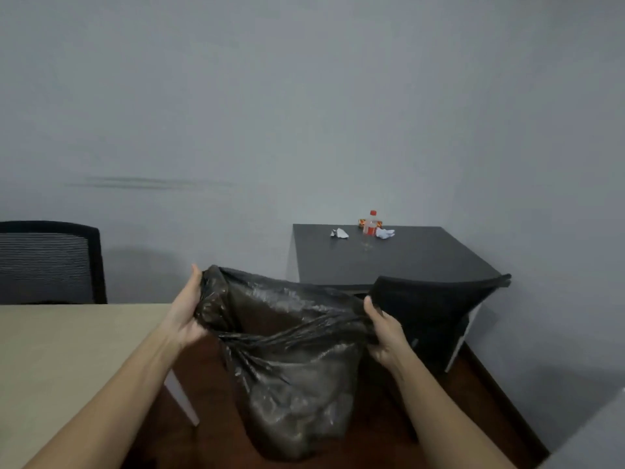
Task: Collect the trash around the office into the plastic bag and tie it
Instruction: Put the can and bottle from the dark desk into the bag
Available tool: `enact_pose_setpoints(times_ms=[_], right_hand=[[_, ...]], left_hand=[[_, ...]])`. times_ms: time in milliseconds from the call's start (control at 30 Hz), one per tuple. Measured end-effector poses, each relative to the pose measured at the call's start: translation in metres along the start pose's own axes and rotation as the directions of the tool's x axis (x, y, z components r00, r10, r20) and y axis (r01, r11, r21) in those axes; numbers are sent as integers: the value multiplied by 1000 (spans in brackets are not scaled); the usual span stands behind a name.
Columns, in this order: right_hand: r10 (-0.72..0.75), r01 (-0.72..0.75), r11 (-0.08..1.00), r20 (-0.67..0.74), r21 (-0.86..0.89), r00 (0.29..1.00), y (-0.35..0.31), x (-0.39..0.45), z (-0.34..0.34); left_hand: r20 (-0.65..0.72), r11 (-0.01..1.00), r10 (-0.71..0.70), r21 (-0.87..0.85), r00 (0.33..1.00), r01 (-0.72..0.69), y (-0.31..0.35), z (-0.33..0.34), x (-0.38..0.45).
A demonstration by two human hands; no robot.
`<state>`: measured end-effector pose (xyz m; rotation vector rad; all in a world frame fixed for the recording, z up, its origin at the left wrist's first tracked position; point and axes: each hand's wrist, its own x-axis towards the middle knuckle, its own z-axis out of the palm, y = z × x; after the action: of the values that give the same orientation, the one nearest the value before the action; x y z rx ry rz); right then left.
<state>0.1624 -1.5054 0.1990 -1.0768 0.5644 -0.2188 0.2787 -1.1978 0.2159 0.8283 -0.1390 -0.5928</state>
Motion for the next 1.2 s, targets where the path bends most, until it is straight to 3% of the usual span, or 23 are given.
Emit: enact_pose_setpoints(times_ms=[200,333,600,800,900,967,1033,1067,1133,1167,1200], right_hand=[[-63,65,998,-100,17,993,-26,134,27],[-111,111,994,-87,-7,990,-46,233,51],[-87,70,992,-163,-105,983,-99,438,77],[-90,10,963,-286,-268,954,-95,541,42],[-86,-45,942,-370,-334,925,-105,579,36],[-200,-97,831,-456,-548,867,-116,599,43],[-472,-131,548,-435,-826,766,-113,589,53],[-622,-63,419,-337,-906,707,-110,600,63],[-747,272,171,56,-947,663,-98,594,97],[-715,386,119,191,-915,672,-103,622,115],[-573,476,98,342,-874,745,-96,625,130]], left_hand=[[51,1000,-12,1,999,12,20,2,136],[-86,1000,30,6,996,-29,31,13,224],[-221,1000,7,7,975,-5,74,14,390],[-205,999,-39,8,978,42,83,4,488],[-110,993,-113,35,987,117,83,9,550],[-92,983,-169,61,981,175,78,8,597],[-59,975,-214,45,975,217,65,12,605],[-36,959,-277,58,960,279,60,10,630],[26,950,-310,58,950,308,58,18,637],[47,934,-352,89,935,347,62,22,688],[72,934,-356,67,932,352,63,25,701]])
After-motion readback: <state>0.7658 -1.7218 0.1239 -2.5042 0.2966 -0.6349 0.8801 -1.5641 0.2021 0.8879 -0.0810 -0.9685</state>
